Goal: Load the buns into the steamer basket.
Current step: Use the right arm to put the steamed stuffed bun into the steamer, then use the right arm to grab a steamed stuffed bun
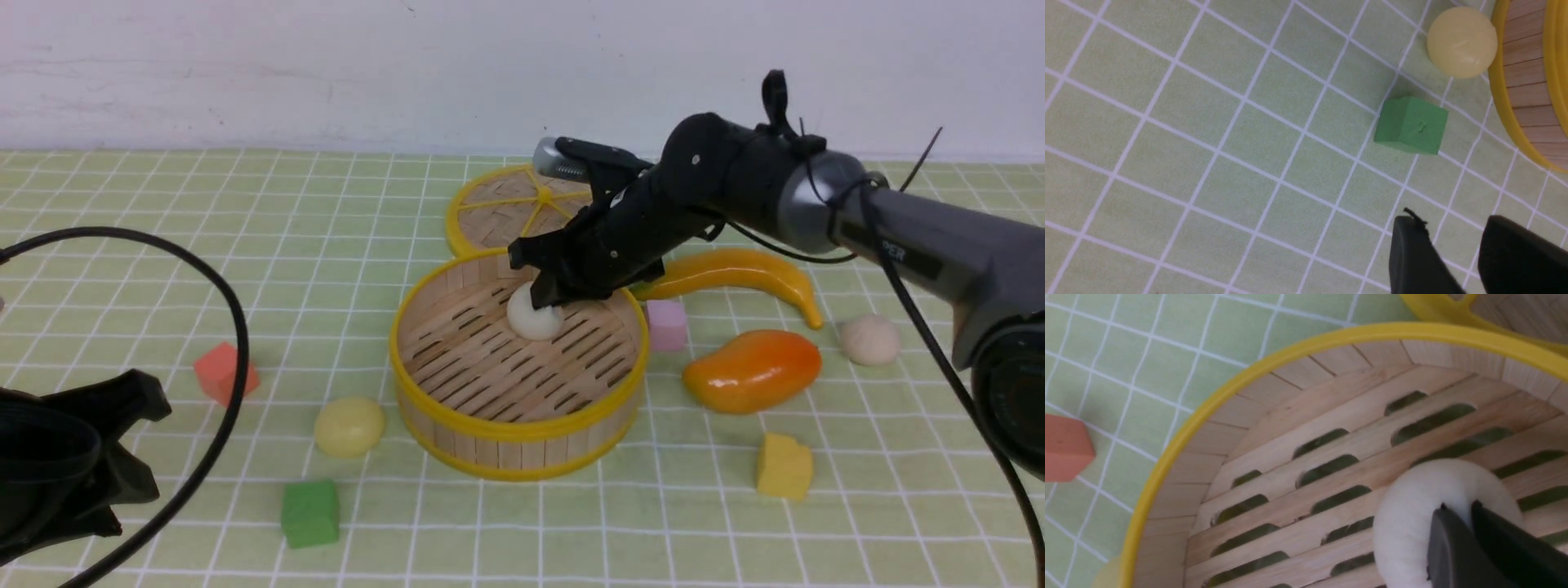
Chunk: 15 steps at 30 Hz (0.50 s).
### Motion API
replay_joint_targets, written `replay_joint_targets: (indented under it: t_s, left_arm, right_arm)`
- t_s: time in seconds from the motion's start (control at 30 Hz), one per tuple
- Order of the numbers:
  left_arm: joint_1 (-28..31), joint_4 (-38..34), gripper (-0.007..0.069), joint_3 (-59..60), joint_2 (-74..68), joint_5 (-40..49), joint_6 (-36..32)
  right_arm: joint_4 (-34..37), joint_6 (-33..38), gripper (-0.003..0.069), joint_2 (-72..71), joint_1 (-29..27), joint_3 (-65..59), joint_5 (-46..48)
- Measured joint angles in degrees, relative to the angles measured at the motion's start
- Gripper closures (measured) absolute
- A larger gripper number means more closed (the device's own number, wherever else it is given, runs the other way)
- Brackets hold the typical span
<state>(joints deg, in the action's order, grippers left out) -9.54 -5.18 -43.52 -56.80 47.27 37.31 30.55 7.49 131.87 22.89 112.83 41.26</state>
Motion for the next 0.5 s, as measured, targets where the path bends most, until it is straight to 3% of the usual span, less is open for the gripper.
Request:
replay_joint_targets:
  t_s: [0.1,0.2,0.27,0.33,0.5]
  left_arm:
    - [0.0,0.1,0.0386,0.0,0.0,0.0,0.0]
    - [0.0,0.2,0.0386,0.0,0.0,0.0,0.0]
    - [0.0,0.2,0.0386,0.0,0.0,0.0,0.0]
    - [0.0,0.2,0.0386,0.0,0.0,-0.2,0.0]
    - [0.0,0.2,0.0386,0.0,0.0,-1.8,0.0]
  right_arm:
    - [0.0,0.0,0.057,0.0,0.0,0.3,0.0]
    - [-0.1,0.0,0.0433,-0.1,0.0,0.4,1.4]
    - [-0.5,0.0,0.0389,-0.2,0.0,0.4,2.1]
    - [-1.5,0.0,0.0278,-1.2,0.0,0.4,3.5]
    - [-2.2,0.0,0.0155,-4.2,-0.2,0.4,5.6]
